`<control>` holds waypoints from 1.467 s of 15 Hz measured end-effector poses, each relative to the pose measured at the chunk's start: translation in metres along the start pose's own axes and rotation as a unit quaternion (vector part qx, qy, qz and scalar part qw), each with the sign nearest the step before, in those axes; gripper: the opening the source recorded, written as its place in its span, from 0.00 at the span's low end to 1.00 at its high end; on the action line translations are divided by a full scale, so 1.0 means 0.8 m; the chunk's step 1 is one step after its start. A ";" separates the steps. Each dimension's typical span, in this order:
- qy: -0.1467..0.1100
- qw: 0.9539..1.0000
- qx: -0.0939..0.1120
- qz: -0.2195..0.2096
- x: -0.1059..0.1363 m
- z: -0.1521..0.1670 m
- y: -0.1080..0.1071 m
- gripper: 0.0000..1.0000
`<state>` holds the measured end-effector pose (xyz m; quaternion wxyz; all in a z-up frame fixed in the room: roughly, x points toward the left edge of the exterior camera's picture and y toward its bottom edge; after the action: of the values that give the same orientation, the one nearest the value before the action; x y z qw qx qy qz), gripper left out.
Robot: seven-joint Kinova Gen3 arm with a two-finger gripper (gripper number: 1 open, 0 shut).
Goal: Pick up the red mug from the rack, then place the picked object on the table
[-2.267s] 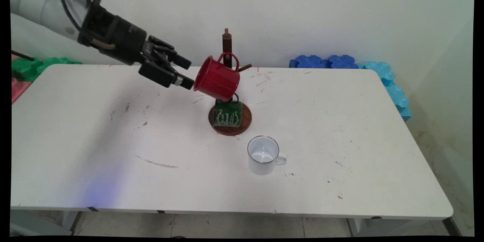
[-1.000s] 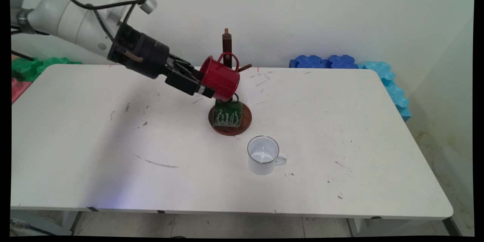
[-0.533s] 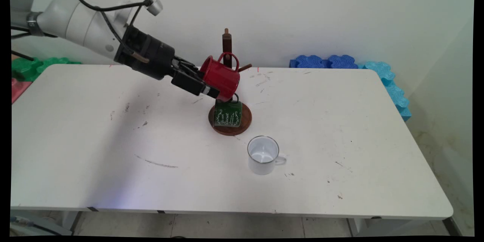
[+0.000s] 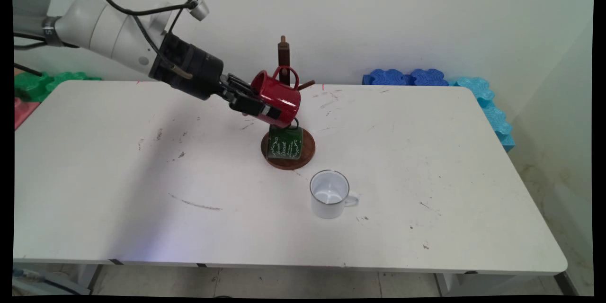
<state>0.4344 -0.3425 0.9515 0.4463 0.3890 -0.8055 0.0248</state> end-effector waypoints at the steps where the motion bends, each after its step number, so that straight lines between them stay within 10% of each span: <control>1: 0.000 1.000 0.000 0.000 0.000 0.001 0.000 0.00; 22: 0.002 1.000 -0.002 0.030 0.011 -0.009 0.004 0.00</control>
<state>0.4348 -0.3425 0.9634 0.4481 0.3637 -0.8158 0.0374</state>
